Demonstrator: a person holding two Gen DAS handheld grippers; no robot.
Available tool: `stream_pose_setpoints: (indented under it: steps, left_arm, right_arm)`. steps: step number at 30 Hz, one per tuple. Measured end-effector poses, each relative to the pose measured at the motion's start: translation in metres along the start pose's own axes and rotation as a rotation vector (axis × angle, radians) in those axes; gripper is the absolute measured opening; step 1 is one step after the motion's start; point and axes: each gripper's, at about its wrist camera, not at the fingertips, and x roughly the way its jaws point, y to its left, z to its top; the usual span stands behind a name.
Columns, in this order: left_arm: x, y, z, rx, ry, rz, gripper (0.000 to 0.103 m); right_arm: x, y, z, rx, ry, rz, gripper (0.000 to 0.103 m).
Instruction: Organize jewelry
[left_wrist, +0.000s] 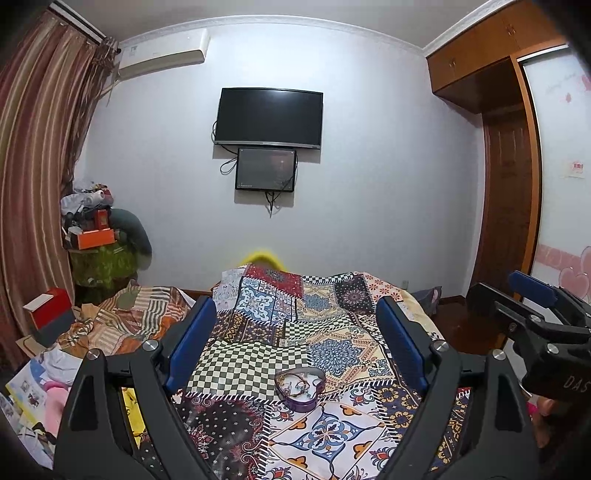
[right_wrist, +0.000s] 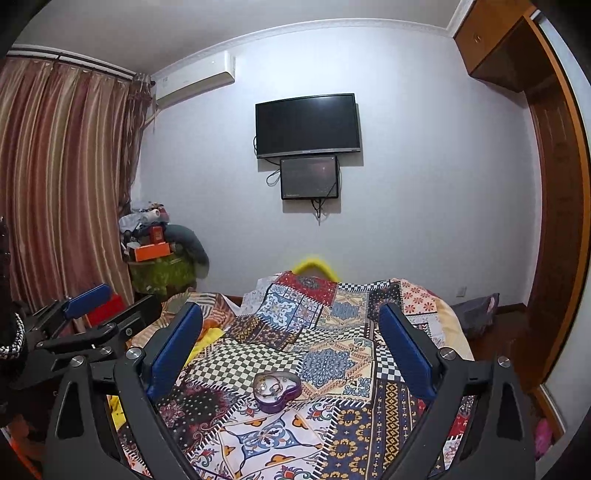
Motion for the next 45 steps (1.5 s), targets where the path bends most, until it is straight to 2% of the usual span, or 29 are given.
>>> stream_pose_setpoints:
  steps: [23, 45]
  left_arm:
    - [0.0060, 0.0046, -0.0041, -0.007, 0.018, 0.004, 0.089]
    - [0.0045, 0.0039, -0.0030, -0.016, 0.026, -0.029, 0.089]
  right_arm:
    - [0.0002, -0.0008, 0.0015, 0.006, 0.022, 0.003, 0.095]
    - [0.0005, -0.0005, 0.0028, 0.005, 0.024, 0.004, 0.095]
